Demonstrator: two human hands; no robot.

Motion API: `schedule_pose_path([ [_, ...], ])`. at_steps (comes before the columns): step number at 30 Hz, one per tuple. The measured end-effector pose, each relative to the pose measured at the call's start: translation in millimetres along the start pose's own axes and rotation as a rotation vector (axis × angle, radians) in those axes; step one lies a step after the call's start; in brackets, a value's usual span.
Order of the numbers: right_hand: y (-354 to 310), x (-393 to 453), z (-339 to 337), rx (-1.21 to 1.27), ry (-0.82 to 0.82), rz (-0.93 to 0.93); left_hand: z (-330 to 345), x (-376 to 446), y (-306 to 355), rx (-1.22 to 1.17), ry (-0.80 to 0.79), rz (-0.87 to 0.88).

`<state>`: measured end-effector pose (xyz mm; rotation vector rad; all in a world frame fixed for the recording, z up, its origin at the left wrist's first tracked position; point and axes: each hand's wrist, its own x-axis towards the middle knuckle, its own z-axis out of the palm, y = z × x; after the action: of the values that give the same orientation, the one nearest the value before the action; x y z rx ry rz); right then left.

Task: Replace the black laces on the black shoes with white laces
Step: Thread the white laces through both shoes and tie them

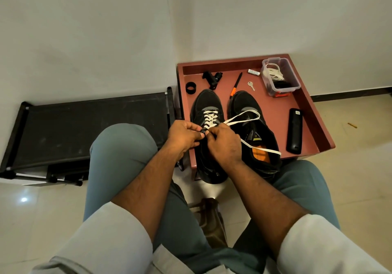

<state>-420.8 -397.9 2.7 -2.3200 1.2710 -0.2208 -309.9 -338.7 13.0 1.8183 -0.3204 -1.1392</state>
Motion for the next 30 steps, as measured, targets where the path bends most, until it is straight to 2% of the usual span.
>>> schedule_pose_path([
  [3, -5, -2, 0, -0.041, -0.011, -0.014, 0, -2, 1, 0.0, 0.005, -0.001],
  [6, -7, -1, -6, -0.118, -0.091, -0.084, -4, -4, 6, -0.025, -0.013, -0.066],
  [10, -3, 3, -13, -0.1, -0.166, -0.153, -4, -5, 8, -0.046, 0.014, -0.121],
  [19, -4, 8, -23, -0.058, -0.243, -0.06, 3, -2, -5, 0.099, 0.053, 0.071],
  [30, 1, 7, -13, -0.037, -0.175, -0.097, 9, -1, -12, 0.31, 0.169, 0.192],
])
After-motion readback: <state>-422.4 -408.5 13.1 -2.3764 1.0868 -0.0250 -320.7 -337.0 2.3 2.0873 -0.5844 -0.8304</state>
